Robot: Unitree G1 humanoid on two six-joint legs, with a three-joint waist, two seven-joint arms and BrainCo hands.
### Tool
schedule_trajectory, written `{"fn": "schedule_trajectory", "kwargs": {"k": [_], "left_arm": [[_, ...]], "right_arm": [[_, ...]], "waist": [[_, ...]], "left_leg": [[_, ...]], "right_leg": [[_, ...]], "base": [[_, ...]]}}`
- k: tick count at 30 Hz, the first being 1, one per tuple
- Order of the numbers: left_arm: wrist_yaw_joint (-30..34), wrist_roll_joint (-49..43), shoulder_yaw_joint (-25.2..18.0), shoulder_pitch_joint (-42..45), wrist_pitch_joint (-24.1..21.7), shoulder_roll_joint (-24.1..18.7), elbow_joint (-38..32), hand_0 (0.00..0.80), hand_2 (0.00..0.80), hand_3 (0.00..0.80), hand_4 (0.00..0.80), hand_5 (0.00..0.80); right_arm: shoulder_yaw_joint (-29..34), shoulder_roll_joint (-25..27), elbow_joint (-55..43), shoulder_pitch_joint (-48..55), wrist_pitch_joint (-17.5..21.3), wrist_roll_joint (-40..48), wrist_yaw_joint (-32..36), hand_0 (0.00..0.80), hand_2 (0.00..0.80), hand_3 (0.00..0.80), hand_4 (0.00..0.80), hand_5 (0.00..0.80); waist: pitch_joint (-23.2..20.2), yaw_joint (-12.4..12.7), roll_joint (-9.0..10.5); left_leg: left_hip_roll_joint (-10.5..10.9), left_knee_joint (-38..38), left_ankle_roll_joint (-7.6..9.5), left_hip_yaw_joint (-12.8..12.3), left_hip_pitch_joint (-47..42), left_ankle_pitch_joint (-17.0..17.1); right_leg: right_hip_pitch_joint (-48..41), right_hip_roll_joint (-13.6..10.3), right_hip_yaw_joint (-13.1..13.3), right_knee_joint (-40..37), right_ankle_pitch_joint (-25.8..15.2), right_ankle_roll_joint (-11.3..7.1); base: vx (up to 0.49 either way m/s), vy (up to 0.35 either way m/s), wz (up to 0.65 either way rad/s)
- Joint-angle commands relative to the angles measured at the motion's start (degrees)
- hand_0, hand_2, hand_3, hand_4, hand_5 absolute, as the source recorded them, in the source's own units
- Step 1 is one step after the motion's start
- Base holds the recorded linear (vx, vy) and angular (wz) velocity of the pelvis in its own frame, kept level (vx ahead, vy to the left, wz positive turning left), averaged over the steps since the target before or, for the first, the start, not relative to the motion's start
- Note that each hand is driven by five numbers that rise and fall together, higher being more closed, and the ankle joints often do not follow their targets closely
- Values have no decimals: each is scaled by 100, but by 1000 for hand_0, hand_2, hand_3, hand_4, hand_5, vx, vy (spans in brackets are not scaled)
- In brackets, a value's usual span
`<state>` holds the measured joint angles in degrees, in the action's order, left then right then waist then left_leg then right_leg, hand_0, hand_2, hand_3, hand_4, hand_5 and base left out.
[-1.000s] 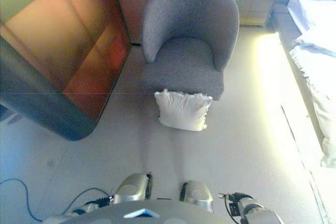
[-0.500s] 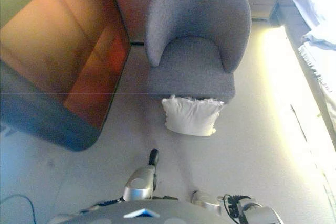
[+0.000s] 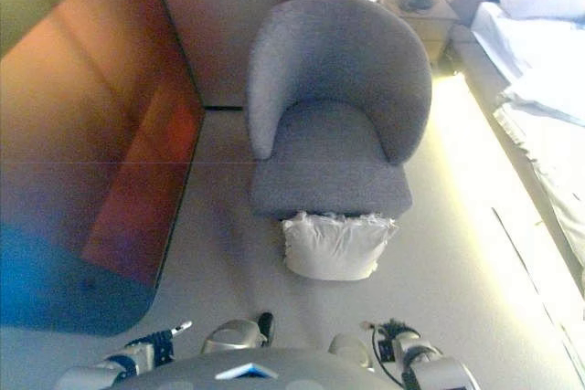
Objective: Pick up the cushion and take it to the sofa
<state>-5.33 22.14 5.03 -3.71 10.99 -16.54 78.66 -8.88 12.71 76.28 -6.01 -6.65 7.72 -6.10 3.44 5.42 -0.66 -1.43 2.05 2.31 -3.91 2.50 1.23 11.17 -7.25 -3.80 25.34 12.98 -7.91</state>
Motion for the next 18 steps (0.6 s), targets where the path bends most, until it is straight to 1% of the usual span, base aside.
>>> {"fn": "schedule_trajectory", "kwargs": {"k": [1, 2, 3, 5, 7, 8, 9, 10, 12, 13, 14, 15, 16, 17, 18], "left_arm": [[-92, 176, -95, -264, 142, 69, -28, 0, 0, 0, 0, 0], [-131, 182, -140, -227, 84, 101, -2, 0, 0, 0, 0, 0], [-149, 192, -153, -174, 32, 123, 1, 0, 0, 0, 0, 0], [-183, 205, -187, -64, -68, 147, 13, 0, 0, 0, 0, 0], [-237, 208, -244, 43, -126, 143, 17, 0, 0, 0, 0, 0], [-262, 223, -275, 80, -129, 133, 19, 0, 0, 0, 0, 0], [-297, 221, -328, 122, -159, 136, 54, 0, 0, 0, 0, 0], [-332, 238, -365, 162, -182, 140, 57, 0, 0, 0, 0, 0], [-372, 225, -437, 206, -161, 145, 31, 0, 0, 0, 0, 0], [-359, 147, -476, 227, -195, 141, 41, 0, 0, 0, 0, 0], [-336, 76, -495, 242, -226, 141, 49, 0, 0, 0, 0, 0], [-341, 33, -509, 255, -290, 151, 55, 0, 0, 0, 0, 0], [-345, 80, -506, 272, -376, 174, 53, 0, 0, 0, 0, 0], [-316, 77, -496, 273, -438, 205, 35, 0, 0, 0, 0, 0], [-240, -132, -446, 246, -460, 249, -12, 0, 0, 0, 0, 0]], "right_arm": [[2, 273, -135, 15, 69, 282, -135, 0, 0, 0, 0, 0], [20, 289, -167, 50, 110, 267, -116, 0, 0, 0, 0, 0], [52, 302, -186, 101, 128, 227, -94, 0, 0, 0, 0, 0], [144, 314, -179, 219, 180, 74, -29, 0, 0, 0, 0, 0], [216, 312, -126, 332, 285, -165, 13, 0, 0, 0, 0, 0], [200, 316, -110, 372, 334, -337, 7, 0, 0, 0, 0, 0], [184, 317, -94, 390, 333, -555, 5, 0, 0, 0, 0, 0], [152, 324, -97, 395, 285, -757, 22, 0, 0, 0, 0, 0], [53, 335, -88, 391, 171, -902, 41, 0, 0, 0, 0, 0], [-15, 356, -56, 382, 118, -832, 63, 0, 0, 0, 0, 0], [-41, 375, -55, 364, 64, -800, 70, 0, 0, 0, 0, 0], [-69, 391, -49, 341, -18, -704, 76, 0, 0, 0, 0, 0], [-91, 419, -65, 305, -109, -607, 106, 0, 0, 0, 0, 0], [-112, 434, -82, 267, -182, -619, 127, 0, 0, 0, 0, 0], [-153, 456, -95, 217, -272, -660, 122, 0, 0, 0, 0, 0]], "waist": [[421, -206, 92], [471, -325, 179], [503, -409, 224], [503, -531, 253], [454, -595, 256], [417, -600, 269], [353, -580, 296], [310, -560, 327], [245, -546, 357], [219, -529, 378], [208, -509, 379], [202, -471, 383], [215, -424, 396], [248, -358, 438], [299, -279, 490]], "left_leg": [[369, 280, -42, 188, 119, -381], [431, 309, -63, 175, -61, -584], [463, 334, -75, 230, -217, -749], [445, 332, -89, 388, -521, -1010], [365, 353, -109, 539, -749, -1197], [320, 392, -131, 581, -825, -1278], [270, 460, -188, 621, -917, -1350], [225, 520, -214, 629, -984, -1434], [128, 665, -302, 674, -1088, -1522], [40, 868, -372, 695, -1117, -1507], [-28, 1018, -444, 690, -1104, -1411], [-108, 1238, -534, 689, -1045, -1223], [-151, 1595, -631, 698, -882, -950], [-124, 2095, -672, 688, -569, -731], [-53, 2587, -652, 605, -241, -679]], "right_leg": [[5, -55, -554, -1122, -1168, 174], [182, -237, -556, -1482, -1553, 71], [239, -371, -495, -1750, -1818, -8], [243, -530, -306, -2001, -2051, -82], [185, -580, -149, -1921, -2009, -82], [98, -592, -163, -1912, -1936, -81], [-8, -612, -212, -1918, -1901, -59], [-114, -605, -323, -1982, -1862, -44], [-201, -539, -367, -1937, -1760, 34], [-220, -493, -433, -1861, -1671, 110], [-265, -458, -510, -1847, -1618, 176], [-340, -412, -591, -1864, -1578, 251], [-435, -373, -655, -1908, -1547, 321], [-556, -380, -709, -1976, -1528, 387], [-677, -414, -781, -2027, -1493, 452]], "base": [[301, -156, 12], [363, -151, 16], [440, -167, 15], [459, -165, 22], [449, -187, 47], [452, -218, 47], [451, -231, 29], [423, -225, 14], [378, -216, 11], [367, -223, 10], [368, -239, 8], [287, -215, 9], [265, -238, 9], [252, -257, 14], [196, -225, 15]]}}
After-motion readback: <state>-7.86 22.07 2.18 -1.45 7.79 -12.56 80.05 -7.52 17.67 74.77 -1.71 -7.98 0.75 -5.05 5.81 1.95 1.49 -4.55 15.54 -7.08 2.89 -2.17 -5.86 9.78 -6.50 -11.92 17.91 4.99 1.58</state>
